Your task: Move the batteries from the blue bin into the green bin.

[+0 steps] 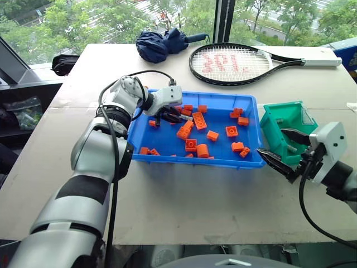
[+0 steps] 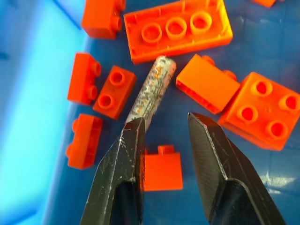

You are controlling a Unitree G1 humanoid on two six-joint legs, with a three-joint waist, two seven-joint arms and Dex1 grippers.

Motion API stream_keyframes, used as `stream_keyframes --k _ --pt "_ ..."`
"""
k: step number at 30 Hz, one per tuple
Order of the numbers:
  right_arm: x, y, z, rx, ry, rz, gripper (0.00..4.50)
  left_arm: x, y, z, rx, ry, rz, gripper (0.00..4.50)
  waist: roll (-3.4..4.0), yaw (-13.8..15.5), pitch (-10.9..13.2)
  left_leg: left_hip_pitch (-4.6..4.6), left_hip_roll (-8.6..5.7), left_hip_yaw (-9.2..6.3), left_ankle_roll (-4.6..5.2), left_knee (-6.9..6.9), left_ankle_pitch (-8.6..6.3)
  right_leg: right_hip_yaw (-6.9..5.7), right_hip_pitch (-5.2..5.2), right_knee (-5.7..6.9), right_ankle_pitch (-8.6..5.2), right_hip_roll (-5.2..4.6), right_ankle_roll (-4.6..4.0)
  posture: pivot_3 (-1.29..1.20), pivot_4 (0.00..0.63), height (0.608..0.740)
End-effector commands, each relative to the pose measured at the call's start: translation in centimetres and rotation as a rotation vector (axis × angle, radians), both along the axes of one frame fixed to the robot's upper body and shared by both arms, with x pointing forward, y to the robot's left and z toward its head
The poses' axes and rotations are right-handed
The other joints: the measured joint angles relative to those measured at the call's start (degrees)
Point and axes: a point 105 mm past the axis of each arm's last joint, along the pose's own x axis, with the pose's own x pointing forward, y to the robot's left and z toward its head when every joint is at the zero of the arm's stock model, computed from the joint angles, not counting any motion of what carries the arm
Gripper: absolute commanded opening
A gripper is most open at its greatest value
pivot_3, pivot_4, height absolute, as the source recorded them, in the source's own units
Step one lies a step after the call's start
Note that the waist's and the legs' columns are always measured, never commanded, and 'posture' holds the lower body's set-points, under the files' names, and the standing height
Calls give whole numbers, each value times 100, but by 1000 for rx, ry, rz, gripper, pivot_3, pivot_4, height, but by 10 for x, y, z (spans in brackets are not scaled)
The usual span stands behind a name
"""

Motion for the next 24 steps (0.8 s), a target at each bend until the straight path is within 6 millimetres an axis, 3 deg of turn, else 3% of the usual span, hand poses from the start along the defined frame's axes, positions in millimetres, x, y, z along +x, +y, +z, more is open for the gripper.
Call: stream_keyframes --k 1,16,24 --pt "-3 3 9 -3 -53 10 4500 4 -3 13 11 -62 -10 1429 0 0 0 0 0 0 0 0 0 0 0 0 0 0 0 0 150 740" --pt "-6 1 10 -3 -52 1 4500 2 -13 -9 65 -33 -39 1429 -1 2 -1 0 -1 1 0 1 0 1 1 1 0 0 0 0 150 740" --pt "-7 1 9 -1 -47 -1 4500 -3 -5 -23 153 30 -35 1429 -2 0 -4 3 -2 1 0 1 0 1 2 2 0 0 0 0 150 740"
